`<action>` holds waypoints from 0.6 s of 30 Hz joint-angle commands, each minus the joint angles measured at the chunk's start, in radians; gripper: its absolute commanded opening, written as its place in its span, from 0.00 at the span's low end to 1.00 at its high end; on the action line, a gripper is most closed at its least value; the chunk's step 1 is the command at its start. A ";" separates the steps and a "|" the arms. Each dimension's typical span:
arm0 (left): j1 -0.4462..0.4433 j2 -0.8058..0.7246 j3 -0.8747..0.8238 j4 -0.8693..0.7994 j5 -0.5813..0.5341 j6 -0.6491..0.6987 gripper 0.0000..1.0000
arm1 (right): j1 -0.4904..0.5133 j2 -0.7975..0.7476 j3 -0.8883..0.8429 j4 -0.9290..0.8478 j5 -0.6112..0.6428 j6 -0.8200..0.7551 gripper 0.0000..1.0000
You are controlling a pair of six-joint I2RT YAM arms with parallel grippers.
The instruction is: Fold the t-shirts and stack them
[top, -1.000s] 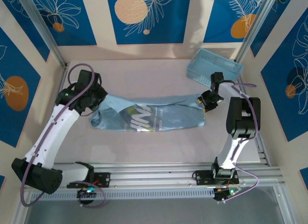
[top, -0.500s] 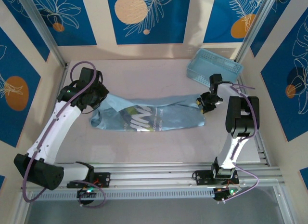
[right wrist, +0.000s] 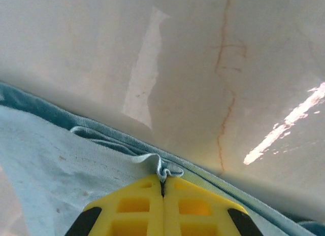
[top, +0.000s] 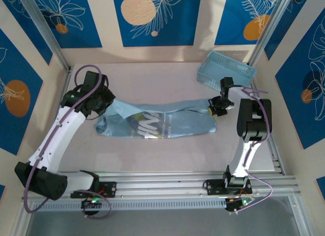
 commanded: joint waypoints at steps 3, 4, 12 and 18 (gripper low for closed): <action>0.013 0.032 0.016 0.012 0.006 0.038 0.00 | 0.011 -0.086 0.082 -0.048 0.047 -0.047 0.00; 0.013 0.043 0.024 0.014 0.005 0.043 0.00 | 0.014 -0.095 0.098 -0.060 0.049 -0.060 0.00; 0.072 0.149 0.148 0.025 -0.001 0.078 0.00 | 0.027 -0.178 0.184 -0.126 0.022 -0.112 0.00; 0.136 0.208 0.331 0.036 0.004 0.121 0.00 | 0.038 -0.211 0.322 -0.127 -0.035 -0.205 0.00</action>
